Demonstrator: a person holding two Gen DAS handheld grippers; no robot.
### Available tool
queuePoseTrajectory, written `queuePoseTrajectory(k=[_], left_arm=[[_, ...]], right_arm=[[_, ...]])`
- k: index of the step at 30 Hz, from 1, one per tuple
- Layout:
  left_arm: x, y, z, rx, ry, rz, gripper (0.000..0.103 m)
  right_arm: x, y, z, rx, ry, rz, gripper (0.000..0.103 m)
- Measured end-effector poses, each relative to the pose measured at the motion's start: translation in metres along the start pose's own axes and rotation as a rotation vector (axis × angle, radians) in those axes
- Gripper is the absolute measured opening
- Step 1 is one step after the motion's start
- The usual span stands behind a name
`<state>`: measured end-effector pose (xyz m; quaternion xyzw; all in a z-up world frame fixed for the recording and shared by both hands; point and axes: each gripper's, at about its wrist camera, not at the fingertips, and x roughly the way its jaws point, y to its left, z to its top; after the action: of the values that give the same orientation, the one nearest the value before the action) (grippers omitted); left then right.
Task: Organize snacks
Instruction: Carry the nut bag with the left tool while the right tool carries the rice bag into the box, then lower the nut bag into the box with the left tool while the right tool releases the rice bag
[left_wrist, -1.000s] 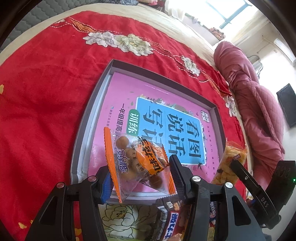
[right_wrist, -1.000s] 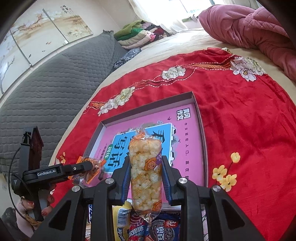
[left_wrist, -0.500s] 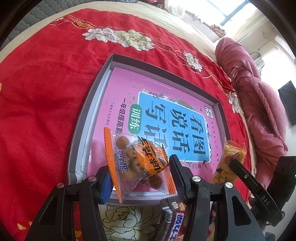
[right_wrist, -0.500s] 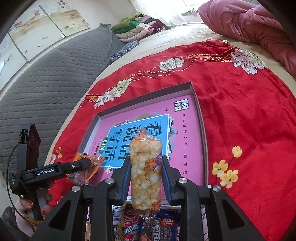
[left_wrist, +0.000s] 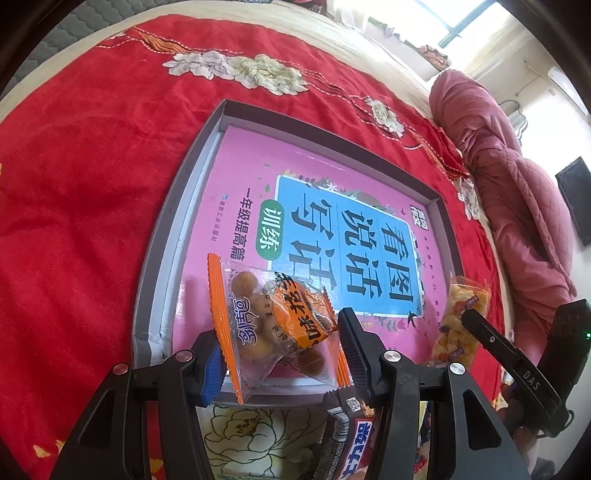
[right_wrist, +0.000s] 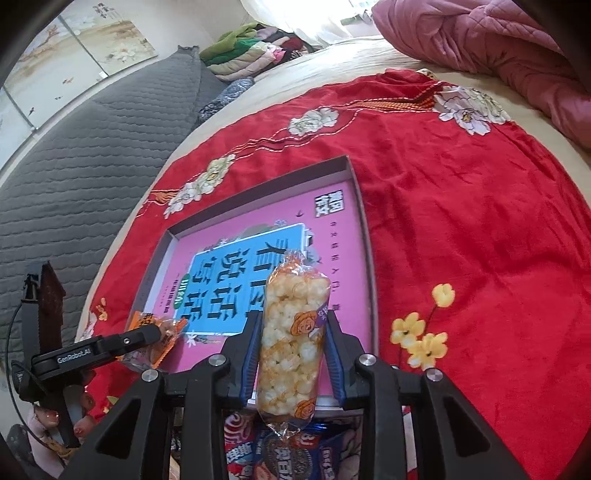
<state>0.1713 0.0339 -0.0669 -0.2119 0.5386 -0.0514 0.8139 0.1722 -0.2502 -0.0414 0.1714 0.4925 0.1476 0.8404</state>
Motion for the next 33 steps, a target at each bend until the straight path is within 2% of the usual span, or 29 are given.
queuePoseTrajectory(k=[9, 19, 22, 26, 33], left_arm=[[-0.001, 0.001, 0.000, -0.008, 0.004, -0.009, 0.057], [-0.002, 0.002, 0.000, -0.008, 0.006, -0.013, 0.057], [-0.004, 0.003, 0.000, -0.010, 0.001, -0.014, 0.057], [-0.005, 0.004, 0.000, -0.013, -0.001, -0.012, 0.057], [-0.005, 0.005, 0.000, -0.016, -0.004, 0.000, 0.057]], right_arm=[[-0.002, -0.005, 0.000, 0.001, 0.007, -0.066, 0.034], [-0.010, -0.010, -0.001, 0.017, 0.028, -0.074, 0.037], [-0.016, -0.007, -0.003, -0.003, 0.016, -0.089, 0.037], [-0.021, -0.002, -0.006, -0.063, 0.000, -0.161, 0.037], [-0.012, 0.011, -0.009, -0.143, 0.004, -0.183, 0.037]])
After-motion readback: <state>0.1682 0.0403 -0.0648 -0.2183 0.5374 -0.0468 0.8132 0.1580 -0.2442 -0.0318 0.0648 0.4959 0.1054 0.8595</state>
